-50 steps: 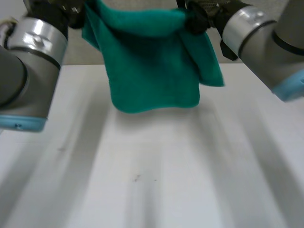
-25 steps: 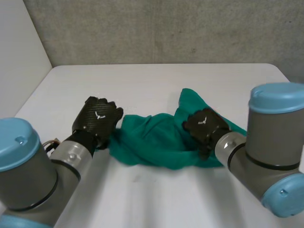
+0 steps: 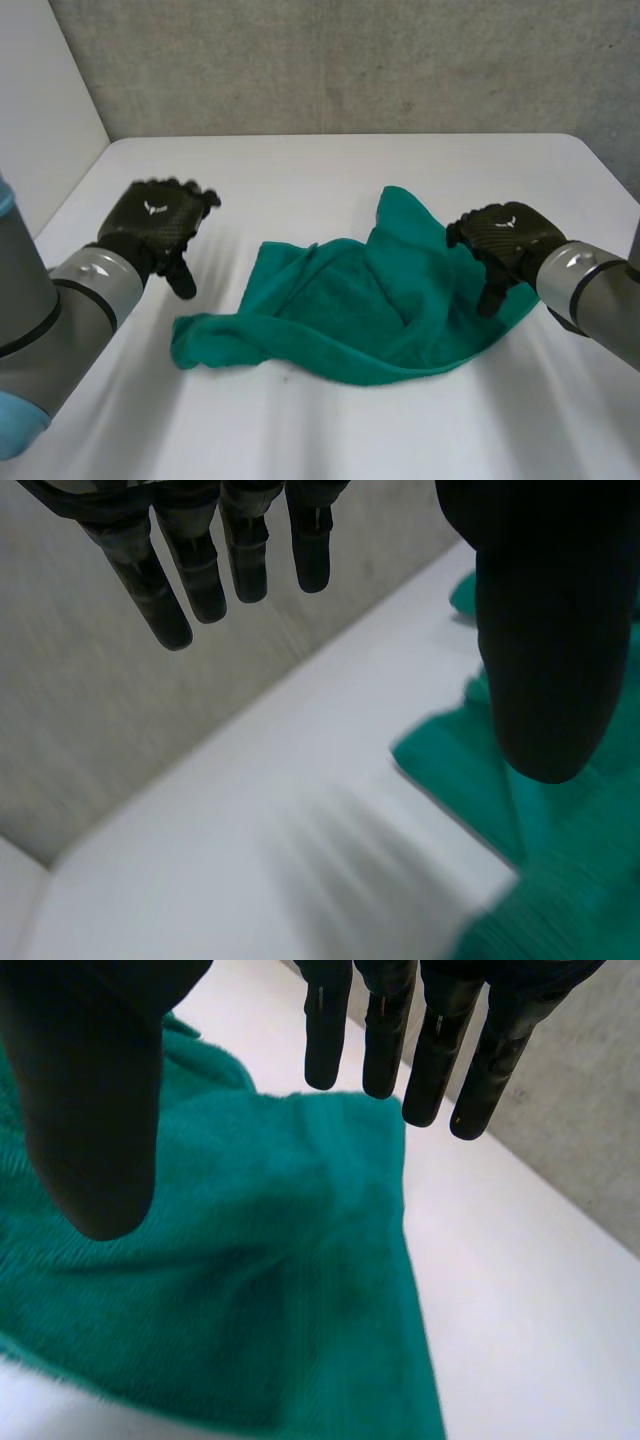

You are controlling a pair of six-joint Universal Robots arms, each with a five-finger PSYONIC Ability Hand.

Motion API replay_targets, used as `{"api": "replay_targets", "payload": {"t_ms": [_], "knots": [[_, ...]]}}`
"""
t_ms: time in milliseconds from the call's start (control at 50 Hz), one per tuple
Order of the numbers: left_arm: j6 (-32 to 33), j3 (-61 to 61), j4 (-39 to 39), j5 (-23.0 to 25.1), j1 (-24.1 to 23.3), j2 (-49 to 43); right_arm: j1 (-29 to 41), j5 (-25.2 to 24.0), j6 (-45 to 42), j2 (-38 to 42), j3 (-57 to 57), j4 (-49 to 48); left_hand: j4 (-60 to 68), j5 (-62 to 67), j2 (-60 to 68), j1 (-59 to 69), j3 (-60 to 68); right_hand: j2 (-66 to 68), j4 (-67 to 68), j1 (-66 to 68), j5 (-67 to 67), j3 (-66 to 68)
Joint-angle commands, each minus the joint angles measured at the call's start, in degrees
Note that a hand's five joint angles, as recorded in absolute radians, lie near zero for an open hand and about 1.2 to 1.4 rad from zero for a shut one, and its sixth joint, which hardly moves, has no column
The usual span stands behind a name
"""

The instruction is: Fold the towel.

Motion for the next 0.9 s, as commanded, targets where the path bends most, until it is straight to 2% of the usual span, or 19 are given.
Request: {"api": "replay_targets", "payload": {"t_ms": [20,180,260,280,320,340,360,500,660,780,900], "knots": [[-4.31,2.24,-7.53,0.02,1.39,-7.35,-5.1,-4.89,-0.62,0.22,3.45,0.26,4.1,4.02,3.96,4.03,4.31,-0.57,0.88,3.11,1.01,0.49],[-4.49,3.73,-7.71,0.46,4.02,-14.74,-10.37,-9.29,-0.88,0.22,6.7,0.17,6.95,6.87,6.81,6.88,7.16,-0.07,1.38,3.62,1.51,0.99],[-4.4,5.23,-7.8,0.64,4.03,-18.08,-11.43,-9.64,-1.41,0.4,6.97,0.17,14.49,14.42,14.35,14.42,14.71,-0.07,1.39,3.62,1.52,1.0],[-4.4,5.67,-7.89,0.81,3.94,-18.69,-11.52,-9.64,-1.41,0.4,6.97,0.17,26.18,26.11,26.04,26.11,26.4,0.1,1.55,3.79,1.68,1.16],[-4.49,6.02,-7.8,1.34,3.94,-18.79,-11.61,-9.64,-1.41,0.48,6.97,0.17,40.86,40.78,40.72,40.79,41.07,0.1,1.55,3.79,1.68,1.16],[-4.66,6.37,-7.8,1.95,3.85,-18.44,-11.61,-9.64,-1.41,0.48,6.97,0.17,57.75,57.68,57.62,57.68,57.97,0.1,1.55,3.79,1.68,1.16],[-4.66,6.63,-7.71,2.3,3.76,-18.17,-11.61,-9.64,-1.41,0.48,6.97,0.09,64.23,64.15,64.09,64.16,64.44,0.1,1.55,3.79,1.68,1.16],[-4.66,9.18,-7.71,2.57,2.01,-12.99,-11.43,-9.64,-0.8,0.48,6.79,0.17,64.29,64.22,64.16,64.22,64.51,-0.07,1.39,3.62,1.52,1.0],[-4.4,12.26,-7.54,1.87,1.39,-2.45,-11.26,-9.55,0.78,0.4,6.7,0.96,64.29,64.22,64.16,64.22,64.51,-1.24,0.21,2.45,0.34,-0.18],[-5.01,14.54,-5.96,0.38,0.87,5.01,-11.26,-10.43,12.88,0.31,6.88,2.45,64.29,64.22,64.16,64.22,64.51,-3.25,-1.8,0.43,-1.67,-2.19],[-8.61,16.04,-4.64,-1.21,-1.24,9.42,-10.12,-13.07,17.74,0.31,8.9,1.93,64.29,64.22,64.16,64.22,64.51,-5.44,-3.99,-1.76,-3.86,-4.38]]}}
